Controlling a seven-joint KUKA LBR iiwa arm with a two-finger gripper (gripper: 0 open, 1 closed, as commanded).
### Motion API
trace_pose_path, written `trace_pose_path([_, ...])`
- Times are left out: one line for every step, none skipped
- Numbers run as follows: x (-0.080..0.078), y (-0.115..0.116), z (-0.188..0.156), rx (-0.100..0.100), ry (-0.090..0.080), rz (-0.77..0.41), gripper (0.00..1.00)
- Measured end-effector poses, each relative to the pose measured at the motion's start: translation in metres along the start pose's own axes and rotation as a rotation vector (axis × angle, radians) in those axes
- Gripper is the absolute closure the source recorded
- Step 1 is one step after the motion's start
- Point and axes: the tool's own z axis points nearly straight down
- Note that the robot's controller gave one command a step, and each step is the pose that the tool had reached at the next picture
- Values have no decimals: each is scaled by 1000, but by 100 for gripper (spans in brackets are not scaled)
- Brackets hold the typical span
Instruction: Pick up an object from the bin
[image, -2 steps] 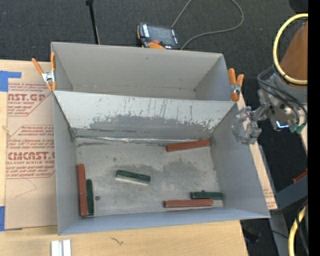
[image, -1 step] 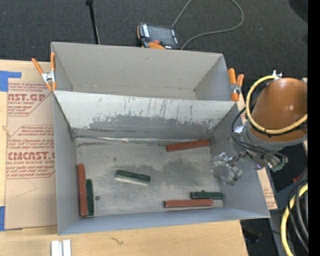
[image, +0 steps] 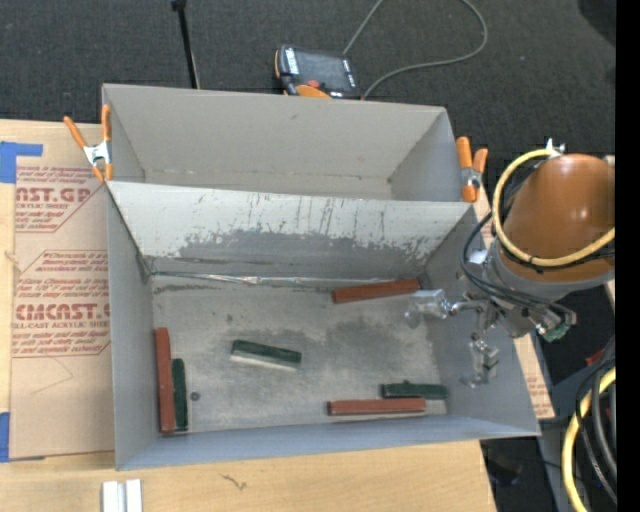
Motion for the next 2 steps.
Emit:
trace_pose_path([14,12,116,4,-8,-73,0])
trace_pose_path([14,13,113,2,-3,-71,100])
